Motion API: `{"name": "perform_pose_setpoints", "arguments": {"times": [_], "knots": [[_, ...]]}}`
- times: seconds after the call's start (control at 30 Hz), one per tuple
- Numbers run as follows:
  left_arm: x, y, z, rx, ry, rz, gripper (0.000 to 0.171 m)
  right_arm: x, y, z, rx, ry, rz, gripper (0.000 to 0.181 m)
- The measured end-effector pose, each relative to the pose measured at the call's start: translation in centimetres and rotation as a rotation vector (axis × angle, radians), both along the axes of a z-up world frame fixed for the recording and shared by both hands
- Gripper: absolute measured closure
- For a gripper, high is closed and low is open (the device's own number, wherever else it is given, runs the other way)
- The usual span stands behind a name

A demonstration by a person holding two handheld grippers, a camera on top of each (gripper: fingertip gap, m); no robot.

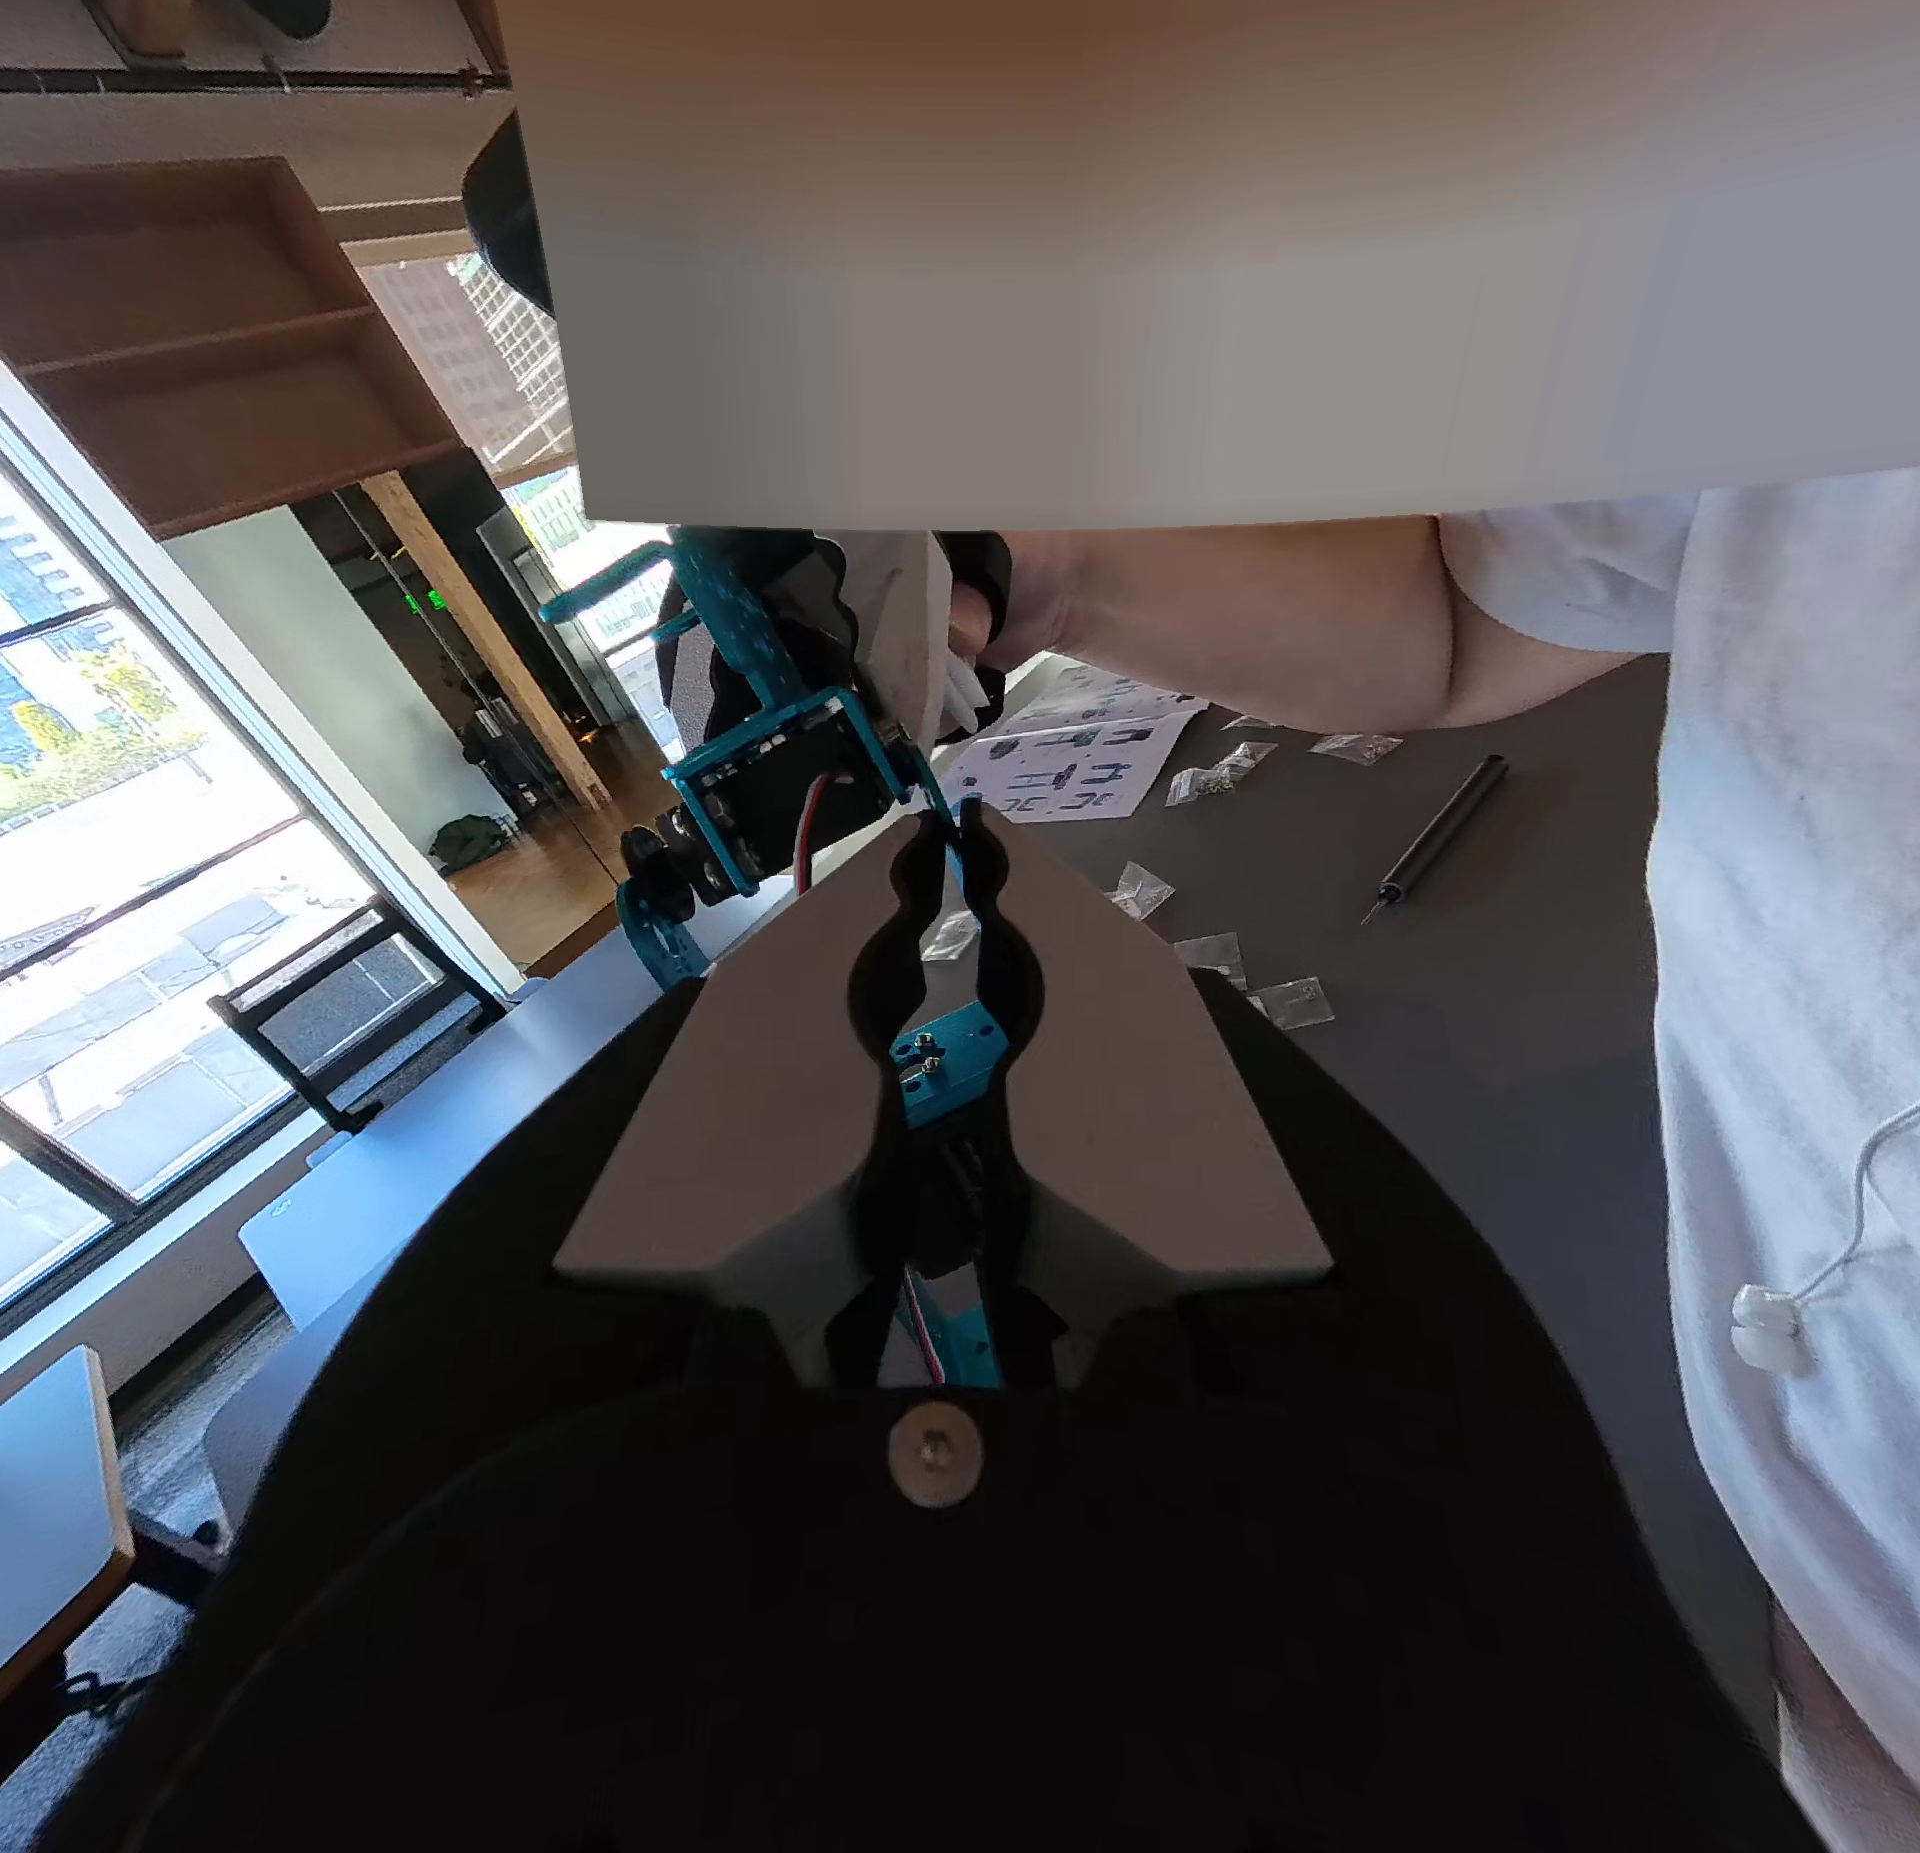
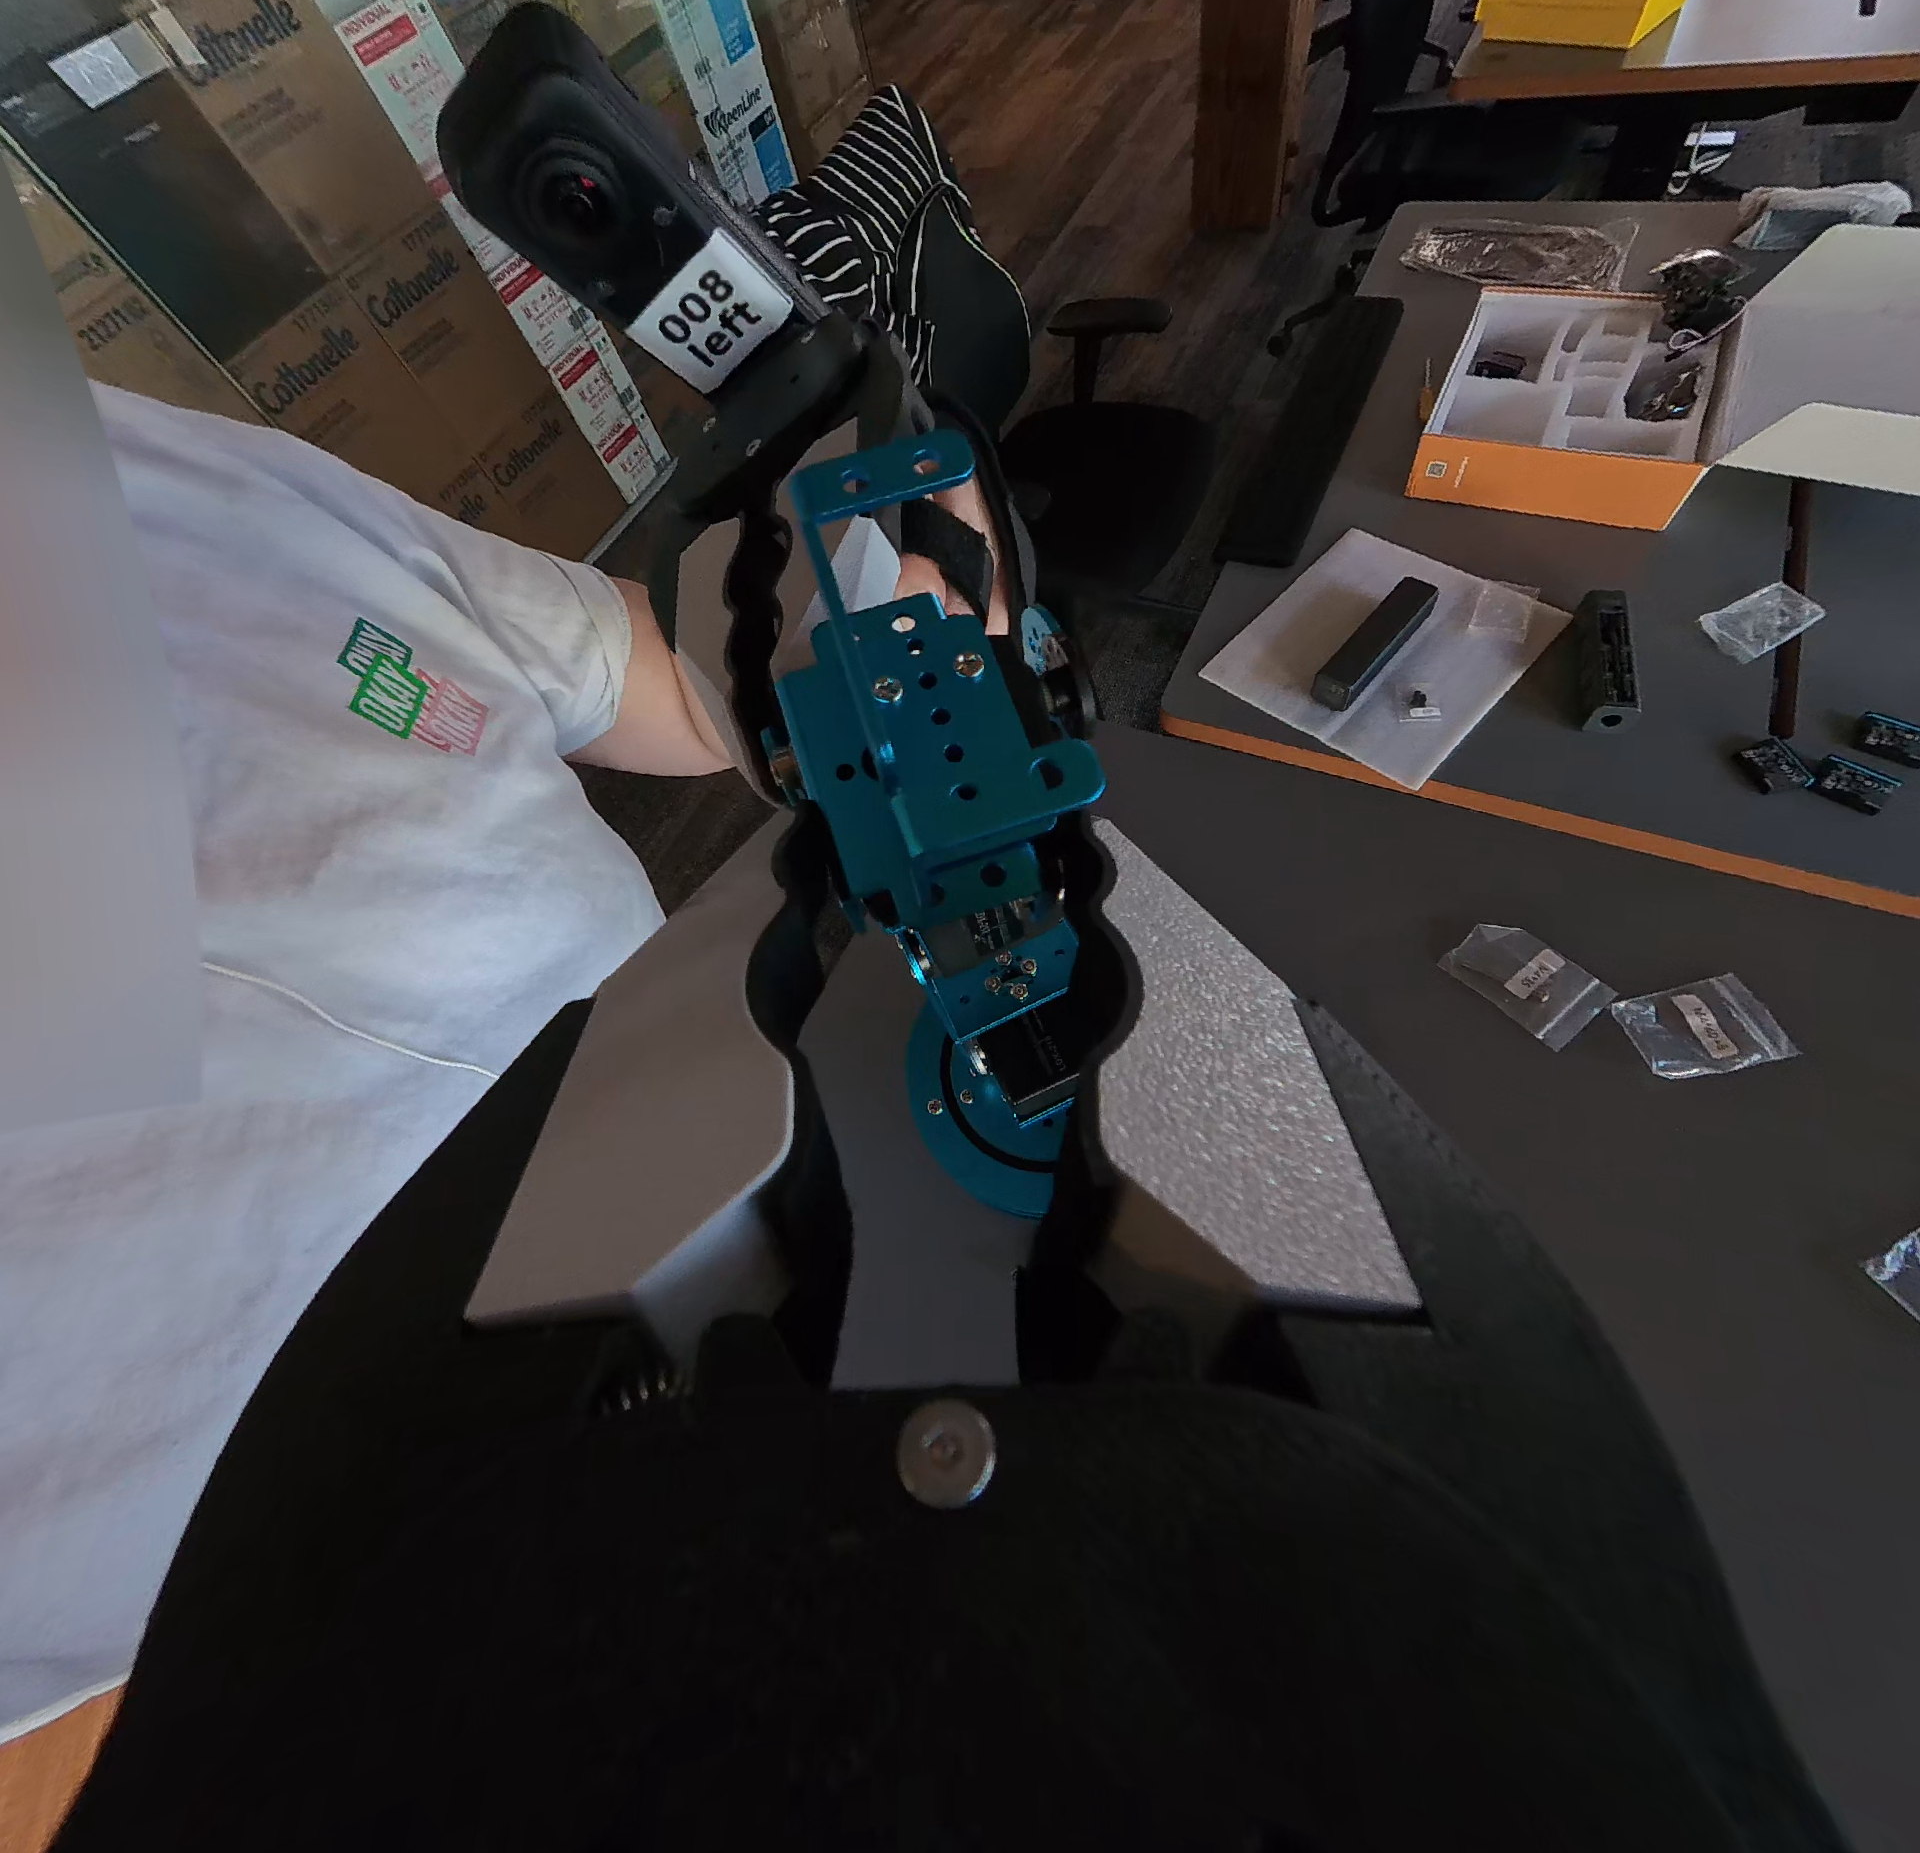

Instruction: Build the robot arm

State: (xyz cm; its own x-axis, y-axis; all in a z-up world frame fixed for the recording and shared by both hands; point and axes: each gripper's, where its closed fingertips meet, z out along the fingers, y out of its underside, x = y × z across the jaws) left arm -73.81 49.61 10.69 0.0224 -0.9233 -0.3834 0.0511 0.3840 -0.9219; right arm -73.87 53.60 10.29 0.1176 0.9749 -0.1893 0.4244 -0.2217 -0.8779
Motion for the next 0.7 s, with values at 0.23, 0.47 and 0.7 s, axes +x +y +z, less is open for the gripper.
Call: {"name": "perform_pose_setpoints", "arguments": {"times": [0.23, 0.47, 0.7], "knots": [[-0.02, 0.1, 0.0, 0.017, 0.004, 0.004, 0.169, -0.02, 0.12, 0.06, 0.014, -0.005, -0.005, 0.134], [-0.01, 0.12, -0.01, 0.028, 0.005, 0.005, 0.169, 0.0, 0.18, 0.1, 0.029, -0.004, -0.008, 0.135], [0.01, 0.13, 0.0, 0.032, 0.003, -0.006, 0.169, 0.02, 0.22, 0.06, 0.029, 0.002, -0.001, 0.134]]}}
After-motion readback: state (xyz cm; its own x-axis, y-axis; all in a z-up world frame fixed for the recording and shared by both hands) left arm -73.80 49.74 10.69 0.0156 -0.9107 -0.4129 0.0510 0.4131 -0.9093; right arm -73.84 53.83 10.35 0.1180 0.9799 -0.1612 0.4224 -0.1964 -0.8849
